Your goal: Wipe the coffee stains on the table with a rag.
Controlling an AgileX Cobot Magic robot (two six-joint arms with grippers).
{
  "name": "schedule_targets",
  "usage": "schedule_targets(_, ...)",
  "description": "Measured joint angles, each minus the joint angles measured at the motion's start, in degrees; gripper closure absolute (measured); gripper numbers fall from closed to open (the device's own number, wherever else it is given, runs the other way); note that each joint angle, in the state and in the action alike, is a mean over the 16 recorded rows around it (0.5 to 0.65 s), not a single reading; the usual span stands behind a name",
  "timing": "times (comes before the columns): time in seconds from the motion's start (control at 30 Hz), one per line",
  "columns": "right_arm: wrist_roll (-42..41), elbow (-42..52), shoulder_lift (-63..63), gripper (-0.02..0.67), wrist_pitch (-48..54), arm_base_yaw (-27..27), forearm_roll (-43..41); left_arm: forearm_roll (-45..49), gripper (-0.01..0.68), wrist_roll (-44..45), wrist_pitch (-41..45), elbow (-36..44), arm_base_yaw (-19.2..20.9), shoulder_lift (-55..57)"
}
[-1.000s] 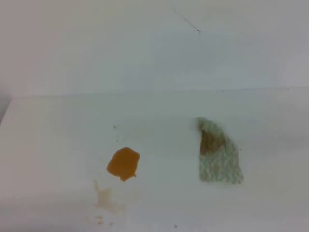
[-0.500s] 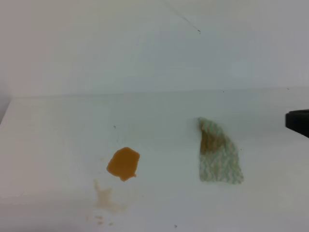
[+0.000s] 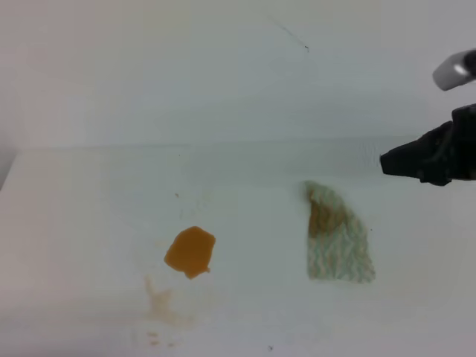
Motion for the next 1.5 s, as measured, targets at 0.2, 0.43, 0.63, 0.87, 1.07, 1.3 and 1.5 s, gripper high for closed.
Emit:
schedule_targets(0.2, 9.80, -3.97, 6.89, 0.448, -3.22, 4.04, -9.94, 0.02, 0.674, 0.00, -0.35, 0.81, -0.05, -0.58)
schedule_targets(0.43, 19.16, -7.53, 14.51, 0.353, -6.17, 8.12, -18.13, 0.02, 0.674, 0.00, -0.35, 0.81, -0.05, -0.58)
schedule_targets(0.63, 21.99, -9.52, 20.16, 0.299, -8.07, 9.15, -20.62, 0.00, 0.673, 0.00, 0.00, 0.00, 0.00, 0.00)
schedule_targets(0.87, 24.36, -10.35, 25.21, 0.265, -10.36, 9.45, -23.90, -0.01, 0.672, 0.00, 0.18, -0.40, 0.03, 0.29)
schedule_targets(1.07, 26.19, -10.39, 28.57, 0.263, -12.75, 10.28, -26.14, 0.00, 0.673, 0.00, 0.06, -0.13, 0.00, 0.00)
schedule_targets(1.3, 28.18, -10.61, 31.57, 0.268, -15.28, 12.11, -27.93, 0.02, 0.674, 0.00, -0.35, 0.81, -0.06, -0.68)
schedule_targets(1.5, 31.90, -10.96, 33.21, 0.318, -16.06, 13.54, -31.08, 0.02, 0.674, 0.00, -0.35, 0.81, -0.06, -0.68)
